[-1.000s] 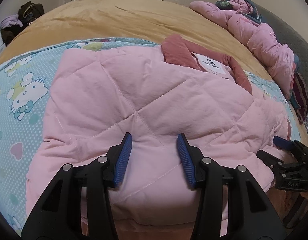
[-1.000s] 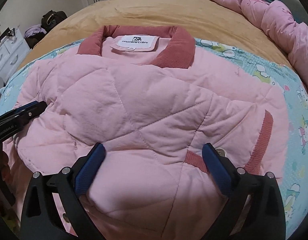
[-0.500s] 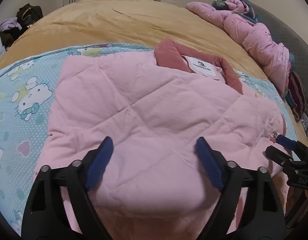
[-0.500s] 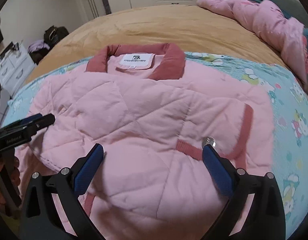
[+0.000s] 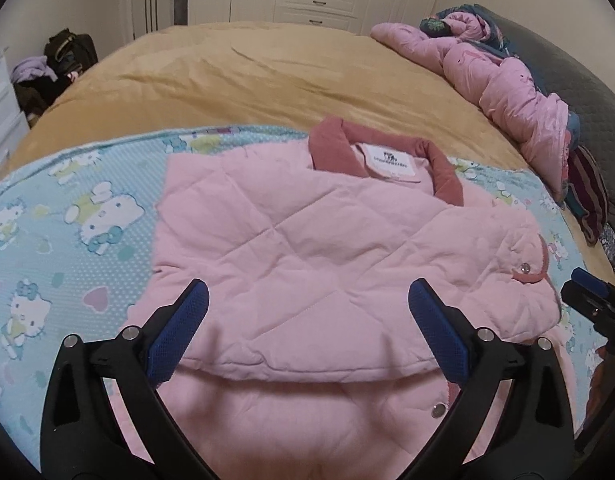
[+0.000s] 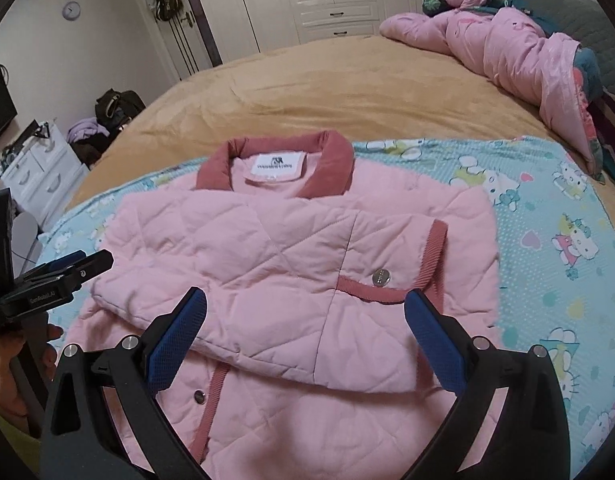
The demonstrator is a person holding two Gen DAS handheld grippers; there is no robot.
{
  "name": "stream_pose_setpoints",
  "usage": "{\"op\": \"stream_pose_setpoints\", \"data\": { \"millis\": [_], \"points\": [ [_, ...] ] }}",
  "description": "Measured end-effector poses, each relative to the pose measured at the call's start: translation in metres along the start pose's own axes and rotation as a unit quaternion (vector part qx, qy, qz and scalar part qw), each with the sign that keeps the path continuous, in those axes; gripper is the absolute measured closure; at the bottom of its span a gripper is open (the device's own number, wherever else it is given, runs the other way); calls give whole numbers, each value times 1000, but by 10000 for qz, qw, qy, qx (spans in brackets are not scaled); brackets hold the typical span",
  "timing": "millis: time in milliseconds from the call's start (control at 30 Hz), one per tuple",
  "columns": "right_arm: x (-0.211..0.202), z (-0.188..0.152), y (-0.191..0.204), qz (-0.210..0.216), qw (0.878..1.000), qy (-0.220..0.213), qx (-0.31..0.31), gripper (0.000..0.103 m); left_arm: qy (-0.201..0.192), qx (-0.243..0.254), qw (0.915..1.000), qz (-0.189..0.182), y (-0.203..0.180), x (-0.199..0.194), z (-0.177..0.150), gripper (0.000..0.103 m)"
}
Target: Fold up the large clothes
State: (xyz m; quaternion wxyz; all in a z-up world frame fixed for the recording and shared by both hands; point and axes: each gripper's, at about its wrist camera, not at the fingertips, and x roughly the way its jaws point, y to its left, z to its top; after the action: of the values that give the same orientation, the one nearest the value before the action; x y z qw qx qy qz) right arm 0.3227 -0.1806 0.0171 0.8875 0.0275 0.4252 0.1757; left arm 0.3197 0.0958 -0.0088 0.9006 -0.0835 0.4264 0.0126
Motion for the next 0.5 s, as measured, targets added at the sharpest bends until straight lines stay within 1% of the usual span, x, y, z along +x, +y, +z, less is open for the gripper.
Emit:
{"op": "stream_pose_setpoints", "data": {
  "millis": [300, 500],
  "points": [
    [-41, 0, 8, 153, 9994, -301, -6, 4, -251, 56, 9997, -59, -9, -37, -2, 9],
    [-73, 0, 14, 308, 9978, -586, -6, 4, -436, 147, 9989, -98, -18, -62, -3, 9]
  ]
}}
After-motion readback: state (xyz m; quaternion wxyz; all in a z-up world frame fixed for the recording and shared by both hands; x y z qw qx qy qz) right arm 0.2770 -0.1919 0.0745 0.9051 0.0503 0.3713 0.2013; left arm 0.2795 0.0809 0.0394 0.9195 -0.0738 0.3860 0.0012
